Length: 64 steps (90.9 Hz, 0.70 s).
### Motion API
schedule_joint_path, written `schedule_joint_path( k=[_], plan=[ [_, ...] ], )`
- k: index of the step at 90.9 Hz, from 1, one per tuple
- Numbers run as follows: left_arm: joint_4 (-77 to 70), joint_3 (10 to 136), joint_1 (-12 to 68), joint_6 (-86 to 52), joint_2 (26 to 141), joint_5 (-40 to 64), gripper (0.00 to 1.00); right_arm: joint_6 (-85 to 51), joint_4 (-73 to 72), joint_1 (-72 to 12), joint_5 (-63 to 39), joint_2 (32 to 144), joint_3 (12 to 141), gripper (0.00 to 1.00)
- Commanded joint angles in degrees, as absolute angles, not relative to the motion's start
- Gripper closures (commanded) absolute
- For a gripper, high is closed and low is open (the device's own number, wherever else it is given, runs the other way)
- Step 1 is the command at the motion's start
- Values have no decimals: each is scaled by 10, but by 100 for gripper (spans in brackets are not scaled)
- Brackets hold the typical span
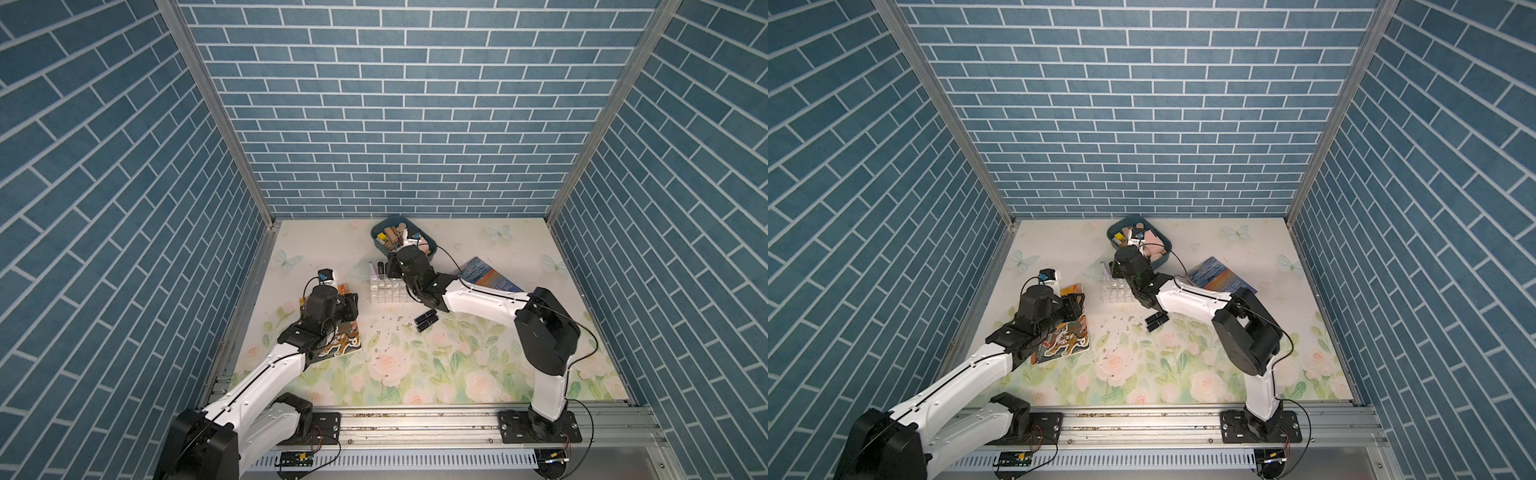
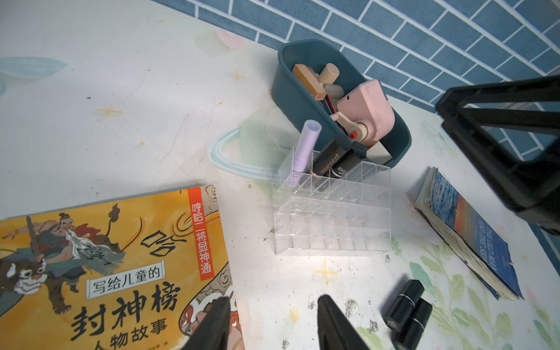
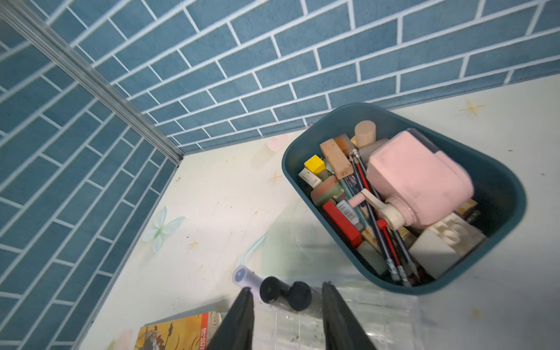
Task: Arrange the lipsticks in the organizer
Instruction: Place the lipstick in the storage box, then pick up the lipstick at the center of the board.
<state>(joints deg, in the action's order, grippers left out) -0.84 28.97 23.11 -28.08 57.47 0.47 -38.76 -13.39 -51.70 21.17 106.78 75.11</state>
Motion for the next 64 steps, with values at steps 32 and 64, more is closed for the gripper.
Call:
schedule_joint_path(
  k=[32,64],
  plan=[
    [-51,376,464,-213,774,58,57,-422,-75,-421,150,732,381,63],
    [24,489,539,-170,897,28,60,-429,-82,-410,140,694,320,64]
  ],
)
